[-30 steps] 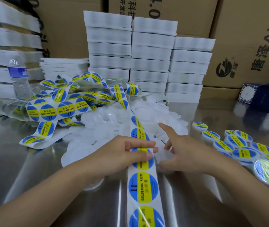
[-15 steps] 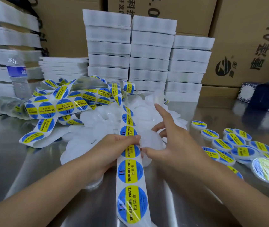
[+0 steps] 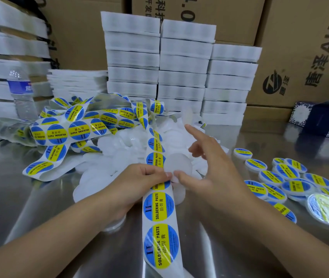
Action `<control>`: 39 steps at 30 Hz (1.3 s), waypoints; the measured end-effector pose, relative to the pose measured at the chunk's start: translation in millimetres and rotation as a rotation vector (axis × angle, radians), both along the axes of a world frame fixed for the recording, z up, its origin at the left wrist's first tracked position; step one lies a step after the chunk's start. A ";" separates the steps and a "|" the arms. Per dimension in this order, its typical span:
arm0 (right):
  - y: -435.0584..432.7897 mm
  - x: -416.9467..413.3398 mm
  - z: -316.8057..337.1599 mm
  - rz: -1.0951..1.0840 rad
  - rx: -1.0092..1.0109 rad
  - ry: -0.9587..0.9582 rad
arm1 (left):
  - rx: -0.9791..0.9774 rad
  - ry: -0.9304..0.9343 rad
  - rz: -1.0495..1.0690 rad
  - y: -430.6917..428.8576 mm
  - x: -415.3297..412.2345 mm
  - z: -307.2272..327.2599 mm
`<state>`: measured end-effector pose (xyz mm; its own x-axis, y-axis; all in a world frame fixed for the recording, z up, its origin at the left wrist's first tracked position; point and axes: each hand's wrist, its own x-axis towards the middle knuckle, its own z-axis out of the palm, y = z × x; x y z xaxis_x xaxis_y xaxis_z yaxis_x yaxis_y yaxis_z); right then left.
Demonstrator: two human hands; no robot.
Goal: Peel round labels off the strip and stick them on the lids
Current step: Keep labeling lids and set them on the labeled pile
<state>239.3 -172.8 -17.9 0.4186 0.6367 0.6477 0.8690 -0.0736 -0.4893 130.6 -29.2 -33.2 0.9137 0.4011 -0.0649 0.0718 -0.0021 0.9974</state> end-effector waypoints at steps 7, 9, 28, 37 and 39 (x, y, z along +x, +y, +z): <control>0.9 2.5 24.5 0.091 0.357 0.927 | -0.075 -0.038 0.017 1.0 1.8 -0.4; 0.3 6.3 25.9 0.081 0.334 1.085 | -0.069 -0.030 0.014 1.2 2.0 -0.4; 7.4 11.5 12.5 0.051 0.073 1.117 | -0.009 -0.027 0.018 2.1 2.7 0.0; 7.5 10.9 11.0 0.004 0.054 1.082 | -0.024 -0.023 0.021 2.3 3.2 0.5; 7.5 10.4 11.6 -0.015 0.048 1.058 | -0.013 -0.017 0.015 2.6 3.2 0.4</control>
